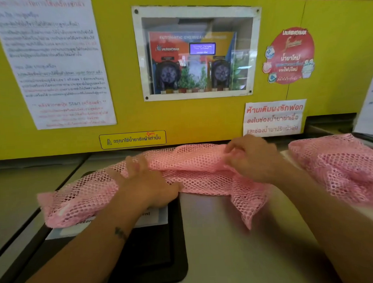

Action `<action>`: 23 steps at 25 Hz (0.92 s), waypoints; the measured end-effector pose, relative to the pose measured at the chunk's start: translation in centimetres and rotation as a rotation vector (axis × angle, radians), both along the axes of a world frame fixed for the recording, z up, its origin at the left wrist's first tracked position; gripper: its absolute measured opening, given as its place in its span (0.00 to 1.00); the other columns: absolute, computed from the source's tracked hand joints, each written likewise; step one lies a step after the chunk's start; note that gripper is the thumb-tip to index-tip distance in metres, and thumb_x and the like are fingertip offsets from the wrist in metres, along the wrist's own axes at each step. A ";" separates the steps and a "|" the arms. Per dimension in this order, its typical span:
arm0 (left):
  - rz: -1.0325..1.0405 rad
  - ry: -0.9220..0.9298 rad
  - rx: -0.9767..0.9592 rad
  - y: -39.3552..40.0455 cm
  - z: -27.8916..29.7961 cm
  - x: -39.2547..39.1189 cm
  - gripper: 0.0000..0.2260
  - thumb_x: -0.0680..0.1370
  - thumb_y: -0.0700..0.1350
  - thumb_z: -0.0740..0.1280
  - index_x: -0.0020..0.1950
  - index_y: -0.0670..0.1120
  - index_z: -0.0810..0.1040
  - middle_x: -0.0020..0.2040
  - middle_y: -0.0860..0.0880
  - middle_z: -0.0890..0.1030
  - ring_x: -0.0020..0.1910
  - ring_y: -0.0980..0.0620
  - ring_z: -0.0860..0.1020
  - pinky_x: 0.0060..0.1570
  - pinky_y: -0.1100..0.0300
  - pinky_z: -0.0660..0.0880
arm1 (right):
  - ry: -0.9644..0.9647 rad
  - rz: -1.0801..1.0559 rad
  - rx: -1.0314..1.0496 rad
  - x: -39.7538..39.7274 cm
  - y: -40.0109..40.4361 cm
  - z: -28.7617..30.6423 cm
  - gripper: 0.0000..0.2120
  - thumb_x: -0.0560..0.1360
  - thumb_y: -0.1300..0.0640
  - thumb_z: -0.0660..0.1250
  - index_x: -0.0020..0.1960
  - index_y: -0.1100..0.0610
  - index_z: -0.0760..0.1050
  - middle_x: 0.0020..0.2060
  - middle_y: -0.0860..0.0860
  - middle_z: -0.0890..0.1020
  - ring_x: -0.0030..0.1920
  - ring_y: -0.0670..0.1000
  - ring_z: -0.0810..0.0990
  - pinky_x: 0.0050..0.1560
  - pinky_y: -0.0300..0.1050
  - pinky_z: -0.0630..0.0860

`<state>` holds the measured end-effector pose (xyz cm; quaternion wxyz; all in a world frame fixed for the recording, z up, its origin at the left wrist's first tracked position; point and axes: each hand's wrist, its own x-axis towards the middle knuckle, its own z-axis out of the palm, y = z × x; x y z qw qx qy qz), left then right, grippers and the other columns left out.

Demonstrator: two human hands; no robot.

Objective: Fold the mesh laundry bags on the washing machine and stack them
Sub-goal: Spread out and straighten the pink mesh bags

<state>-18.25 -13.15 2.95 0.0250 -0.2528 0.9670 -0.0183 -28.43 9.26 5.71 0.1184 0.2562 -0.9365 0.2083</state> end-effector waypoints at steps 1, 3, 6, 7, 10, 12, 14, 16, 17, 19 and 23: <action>0.053 0.004 -0.011 -0.4 0.3 0.1 0.38 0.71 0.72 0.52 0.77 0.56 0.60 0.80 0.44 0.39 0.76 0.36 0.34 0.64 0.24 0.34 | -0.112 0.008 0.171 -0.3 -0.1 -0.8 0.25 0.69 0.37 0.65 0.65 0.41 0.71 0.64 0.51 0.75 0.63 0.56 0.73 0.67 0.62 0.66; 0.162 0.033 -0.068 -1.4 1.1 0.6 0.35 0.70 0.66 0.57 0.76 0.55 0.62 0.80 0.42 0.39 0.76 0.34 0.34 0.64 0.23 0.35 | -0.191 0.015 0.286 -1.0 0.3 -1.7 0.33 0.67 0.42 0.68 0.71 0.40 0.62 0.68 0.52 0.71 0.64 0.56 0.72 0.64 0.57 0.70; 0.174 0.206 -0.143 -2.2 2.0 1.3 0.32 0.70 0.54 0.64 0.74 0.53 0.63 0.80 0.40 0.44 0.77 0.35 0.38 0.65 0.24 0.36 | -0.014 -0.051 -0.112 -2.0 1.4 -1.0 0.20 0.69 0.61 0.70 0.59 0.48 0.74 0.51 0.50 0.80 0.47 0.50 0.76 0.46 0.47 0.73; 0.096 0.296 -0.135 -1.9 2.2 1.4 0.30 0.71 0.51 0.66 0.72 0.54 0.64 0.79 0.42 0.51 0.78 0.38 0.43 0.67 0.25 0.38 | 0.059 -0.088 -0.248 -2.1 1.7 -0.6 0.17 0.69 0.65 0.69 0.55 0.49 0.77 0.48 0.50 0.81 0.45 0.51 0.76 0.43 0.47 0.73; -0.164 0.544 -0.061 -0.6 2.2 1.4 0.28 0.71 0.44 0.67 0.70 0.54 0.63 0.67 0.50 0.72 0.69 0.45 0.68 0.72 0.34 0.50 | 0.115 -0.103 -0.528 -1.8 2.0 0.3 0.16 0.68 0.69 0.66 0.48 0.50 0.77 0.44 0.49 0.81 0.43 0.50 0.76 0.36 0.42 0.70; -0.228 0.694 0.048 -0.7 2.5 1.3 0.29 0.71 0.38 0.67 0.70 0.53 0.64 0.60 0.50 0.76 0.61 0.45 0.74 0.66 0.41 0.63 | 0.072 -0.130 -0.529 -2.1 2.1 0.0 0.15 0.70 0.69 0.64 0.47 0.49 0.77 0.44 0.49 0.81 0.42 0.49 0.75 0.33 0.38 0.67; -0.303 0.897 0.124 -1.3 3.2 1.5 0.26 0.72 0.35 0.63 0.68 0.51 0.69 0.58 0.48 0.77 0.56 0.46 0.76 0.58 0.46 0.73 | 0.057 -0.184 -0.472 -2.5 2.6 -0.3 0.13 0.73 0.66 0.64 0.50 0.50 0.78 0.49 0.52 0.82 0.40 0.50 0.75 0.32 0.39 0.67; -0.388 1.072 0.201 -1.8 4.2 2.2 0.20 0.74 0.33 0.59 0.62 0.49 0.77 0.49 0.51 0.81 0.45 0.52 0.77 0.49 0.52 0.75 | 0.082 -0.228 -0.435 -2.9 3.2 -0.4 0.13 0.75 0.62 0.63 0.56 0.53 0.79 0.53 0.53 0.82 0.38 0.50 0.75 0.35 0.41 0.70; -0.414 1.097 0.342 -2.1 4.6 2.6 0.18 0.75 0.33 0.58 0.57 0.49 0.80 0.39 0.55 0.80 0.36 0.56 0.74 0.40 0.55 0.75 | 0.084 -0.232 -0.425 -3.0 3.4 -0.5 0.14 0.75 0.62 0.62 0.57 0.54 0.79 0.53 0.54 0.83 0.39 0.52 0.76 0.38 0.43 0.72; -0.512 0.850 0.926 -2.7 5.7 4.0 0.12 0.76 0.39 0.62 0.50 0.50 0.83 0.33 0.54 0.80 0.32 0.54 0.74 0.33 0.59 0.71 | 0.045 -0.234 -0.433 -3.1 3.6 -0.4 0.15 0.74 0.63 0.61 0.57 0.53 0.80 0.53 0.54 0.83 0.43 0.53 0.77 0.44 0.46 0.74; -0.533 0.144 1.636 -4.1 7.1 5.7 0.24 0.71 0.55 0.73 0.65 0.49 0.76 0.60 0.35 0.80 0.47 0.39 0.82 0.41 0.52 0.81 | -0.020 -0.217 -0.638 -2.7 4.1 0.5 0.12 0.75 0.63 0.62 0.52 0.51 0.80 0.49 0.51 0.81 0.39 0.45 0.76 0.40 0.44 0.74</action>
